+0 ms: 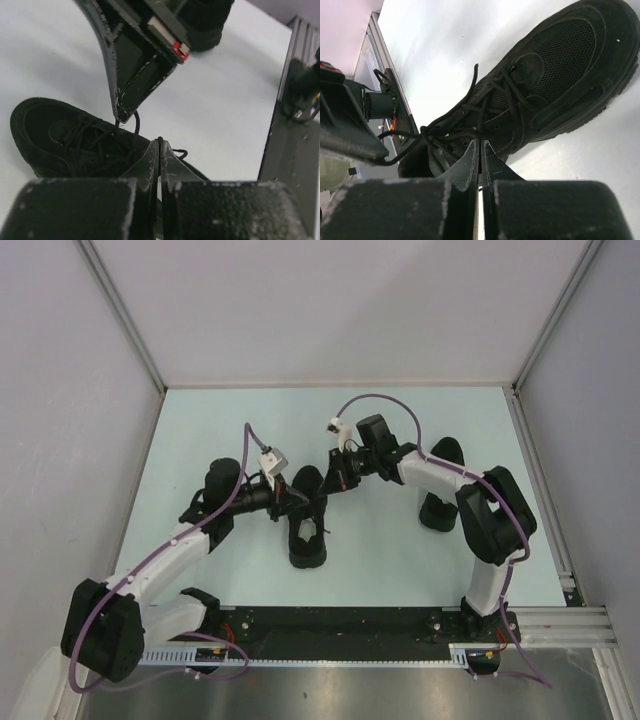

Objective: Tie the shoes

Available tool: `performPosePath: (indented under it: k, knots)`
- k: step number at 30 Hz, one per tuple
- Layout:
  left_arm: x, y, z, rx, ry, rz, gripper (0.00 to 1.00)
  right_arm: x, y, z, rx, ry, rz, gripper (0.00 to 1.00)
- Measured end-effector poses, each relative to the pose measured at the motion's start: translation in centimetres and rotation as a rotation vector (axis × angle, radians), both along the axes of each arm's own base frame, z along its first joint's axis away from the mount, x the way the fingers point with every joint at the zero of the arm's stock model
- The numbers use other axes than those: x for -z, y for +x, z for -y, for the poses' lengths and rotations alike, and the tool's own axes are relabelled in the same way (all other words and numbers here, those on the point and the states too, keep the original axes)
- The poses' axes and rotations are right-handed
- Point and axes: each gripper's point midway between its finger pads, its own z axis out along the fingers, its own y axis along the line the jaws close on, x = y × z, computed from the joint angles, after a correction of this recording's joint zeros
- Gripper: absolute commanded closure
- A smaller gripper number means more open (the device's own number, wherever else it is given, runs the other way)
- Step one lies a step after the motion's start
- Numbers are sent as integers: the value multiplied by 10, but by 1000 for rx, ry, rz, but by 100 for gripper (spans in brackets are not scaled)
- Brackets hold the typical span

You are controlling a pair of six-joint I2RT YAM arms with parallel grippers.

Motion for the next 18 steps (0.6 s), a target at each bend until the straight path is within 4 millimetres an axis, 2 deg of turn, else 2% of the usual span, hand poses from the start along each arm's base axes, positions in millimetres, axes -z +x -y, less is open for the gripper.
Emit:
performPosePath:
  k: [3,9,18]
  knots:
    - [-2,8,-2,-84,-42,-87,100,-4,0,0,0,7,8,100]
    - [10,22,-9,-223,-86,-265,100,-8,-2,2,0,7,16,100]
    - [-1,38,-26,-358,-141,-281,100,-14,-4,14,9,2,37,100]
